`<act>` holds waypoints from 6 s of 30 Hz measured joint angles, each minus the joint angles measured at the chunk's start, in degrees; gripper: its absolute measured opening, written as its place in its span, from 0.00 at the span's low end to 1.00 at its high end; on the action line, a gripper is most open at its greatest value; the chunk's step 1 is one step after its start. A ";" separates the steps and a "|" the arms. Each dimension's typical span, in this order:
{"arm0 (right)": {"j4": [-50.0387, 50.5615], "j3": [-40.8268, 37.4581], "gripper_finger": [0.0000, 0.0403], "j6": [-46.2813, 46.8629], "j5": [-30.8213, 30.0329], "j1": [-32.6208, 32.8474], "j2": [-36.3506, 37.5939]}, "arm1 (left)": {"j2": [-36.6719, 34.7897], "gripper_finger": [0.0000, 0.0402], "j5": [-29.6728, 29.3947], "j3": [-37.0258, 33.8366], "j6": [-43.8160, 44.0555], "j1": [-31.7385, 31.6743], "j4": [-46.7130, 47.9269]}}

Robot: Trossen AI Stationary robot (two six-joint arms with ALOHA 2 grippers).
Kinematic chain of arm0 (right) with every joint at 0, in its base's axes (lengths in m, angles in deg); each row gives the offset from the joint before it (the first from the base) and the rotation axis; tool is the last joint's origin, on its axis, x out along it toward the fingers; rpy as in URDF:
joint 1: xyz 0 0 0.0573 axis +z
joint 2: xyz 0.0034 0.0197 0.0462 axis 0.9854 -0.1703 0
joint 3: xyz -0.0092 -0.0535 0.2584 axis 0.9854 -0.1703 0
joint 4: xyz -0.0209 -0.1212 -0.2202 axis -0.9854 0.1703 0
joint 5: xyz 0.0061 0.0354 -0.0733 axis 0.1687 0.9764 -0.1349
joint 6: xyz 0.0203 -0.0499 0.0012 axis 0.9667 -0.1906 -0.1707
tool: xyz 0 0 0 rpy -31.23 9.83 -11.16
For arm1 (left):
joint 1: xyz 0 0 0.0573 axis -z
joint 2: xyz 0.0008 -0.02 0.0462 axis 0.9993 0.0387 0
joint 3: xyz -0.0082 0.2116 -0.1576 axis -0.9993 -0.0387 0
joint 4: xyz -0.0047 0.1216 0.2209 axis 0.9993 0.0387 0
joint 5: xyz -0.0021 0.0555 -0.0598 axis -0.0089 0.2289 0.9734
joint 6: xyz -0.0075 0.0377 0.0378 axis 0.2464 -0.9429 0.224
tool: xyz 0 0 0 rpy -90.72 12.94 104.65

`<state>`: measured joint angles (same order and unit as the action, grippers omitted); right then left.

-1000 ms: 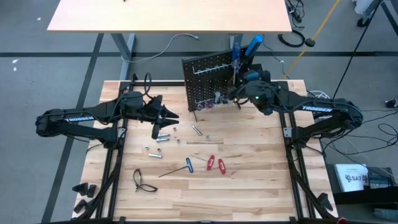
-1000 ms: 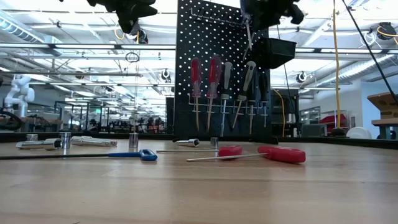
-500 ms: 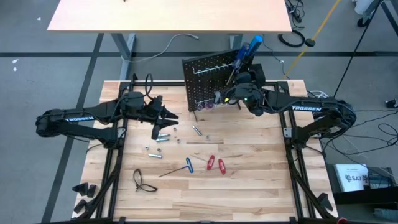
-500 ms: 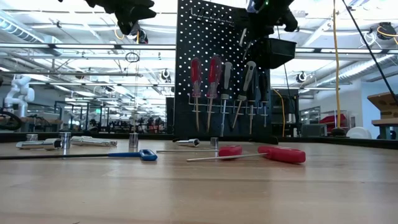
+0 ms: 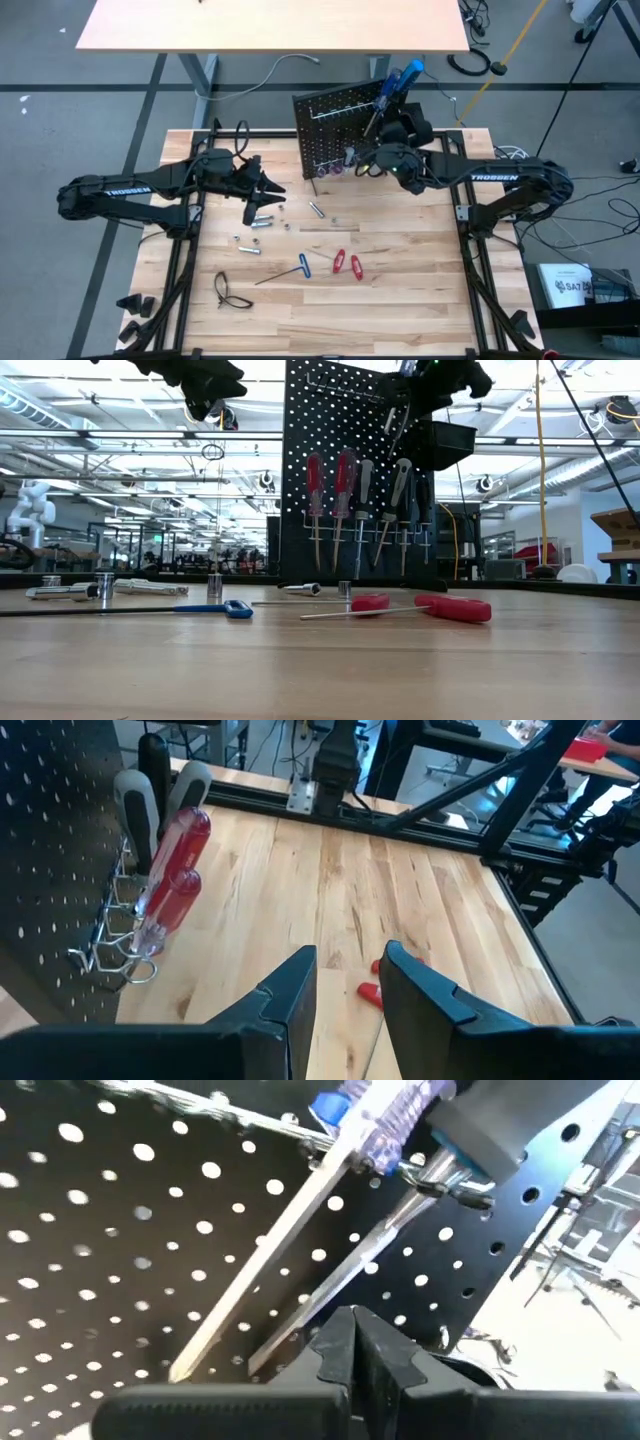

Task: Hang tools onto peg board
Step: Hang the blue screwdriver on the pegboard, then hang the blue pick tool on the pegboard

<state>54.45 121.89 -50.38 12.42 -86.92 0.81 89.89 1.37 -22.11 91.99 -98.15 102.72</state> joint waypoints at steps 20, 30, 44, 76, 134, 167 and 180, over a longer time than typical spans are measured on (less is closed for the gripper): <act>11.49 0.01 0.00 17.35 37.60 17.01 15.54 | 0.00 0.28 0.80 0.00 4.99 0.00 0.38; 19.33 0.01 0.00 32.10 48.37 24.36 8.43 | 0.00 0.28 10.19 0.00 6.16 4.17 14.26; 20.45 0.00 0.00 35.27 48.54 28.40 1.92 | 8.05 0.28 5.39 -4.63 6.16 17.88 7.72; 42.31 -0.01 0.00 40.04 50.09 39.83 11.02 | 41.67 0.28 -22.00 -2.95 21.13 35.98 -13.68; 37.69 -0.01 0.00 36.90 41.72 37.42 11.44 | 34.07 0.12 -26.94 -0.83 19.54 34.88 -5.21; 38.00 -0.01 0.00 36.39 41.76 37.41 11.44 | 49.42 0.29 -27.51 -0.57 19.38 34.73 -14.09; 37.95 -0.01 0.00 36.26 40.79 36.66 11.44 | 50.16 0.01 -27.82 -0.61 20.33 34.05 -14.93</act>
<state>92.40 121.88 -14.12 53.21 -50.26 12.24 140.05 -26.45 -22.72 112.33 -64.10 87.78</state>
